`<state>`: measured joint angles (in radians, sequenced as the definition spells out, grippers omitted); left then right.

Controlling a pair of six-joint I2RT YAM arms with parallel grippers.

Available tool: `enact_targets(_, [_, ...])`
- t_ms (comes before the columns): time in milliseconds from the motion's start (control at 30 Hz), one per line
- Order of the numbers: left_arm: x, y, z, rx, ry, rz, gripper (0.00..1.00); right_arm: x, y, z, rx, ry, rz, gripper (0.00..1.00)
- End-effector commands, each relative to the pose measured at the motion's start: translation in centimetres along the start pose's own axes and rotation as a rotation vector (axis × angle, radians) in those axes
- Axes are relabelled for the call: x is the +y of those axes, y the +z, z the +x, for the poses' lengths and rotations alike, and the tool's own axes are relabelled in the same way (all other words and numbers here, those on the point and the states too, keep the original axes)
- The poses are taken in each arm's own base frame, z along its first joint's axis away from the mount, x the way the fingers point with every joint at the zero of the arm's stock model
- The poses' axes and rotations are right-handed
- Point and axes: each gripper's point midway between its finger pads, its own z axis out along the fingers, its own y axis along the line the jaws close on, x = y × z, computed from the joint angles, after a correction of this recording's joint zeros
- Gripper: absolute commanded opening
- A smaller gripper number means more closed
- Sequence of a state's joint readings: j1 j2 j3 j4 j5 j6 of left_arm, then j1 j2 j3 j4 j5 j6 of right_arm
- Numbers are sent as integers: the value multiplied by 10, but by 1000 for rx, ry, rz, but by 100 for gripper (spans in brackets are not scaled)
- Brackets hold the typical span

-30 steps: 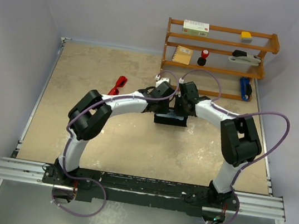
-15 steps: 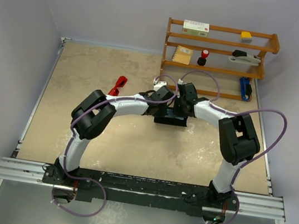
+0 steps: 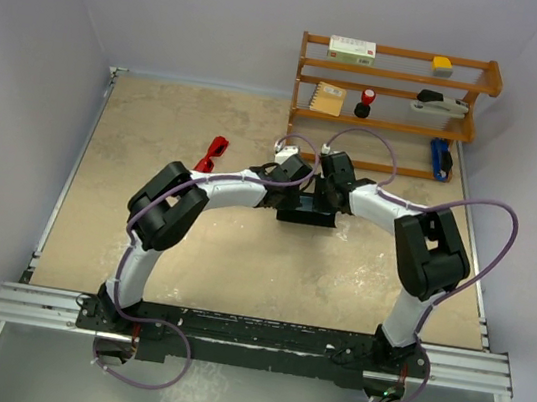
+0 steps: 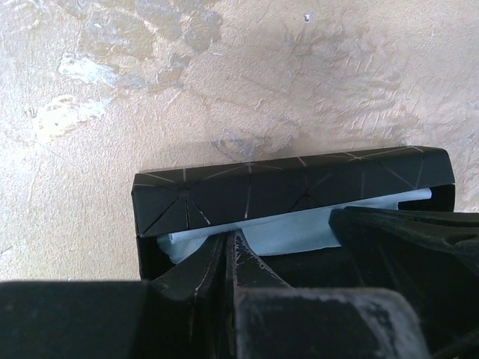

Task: Organize the sunglasses
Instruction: Place the glasses cleaning cloth in the sunglasses case.

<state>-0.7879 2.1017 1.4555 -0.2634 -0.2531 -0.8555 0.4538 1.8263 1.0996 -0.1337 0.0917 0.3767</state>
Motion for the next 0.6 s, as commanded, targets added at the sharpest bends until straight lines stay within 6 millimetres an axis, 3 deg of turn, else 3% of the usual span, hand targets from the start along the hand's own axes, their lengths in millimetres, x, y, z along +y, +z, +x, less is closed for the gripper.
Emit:
enact_targets(0, [17,0,5,-1,-2,-53,0,-31,-12,15,43,-26,151,0])
enact_targets(233, [16,-1,7,5,-2,-48,0,-50,-14,18,36,-40,253,0])
enact_targets(567, [20,-4,10,10,-4,-51,0,-53,-13,20,46,-45,264,0])
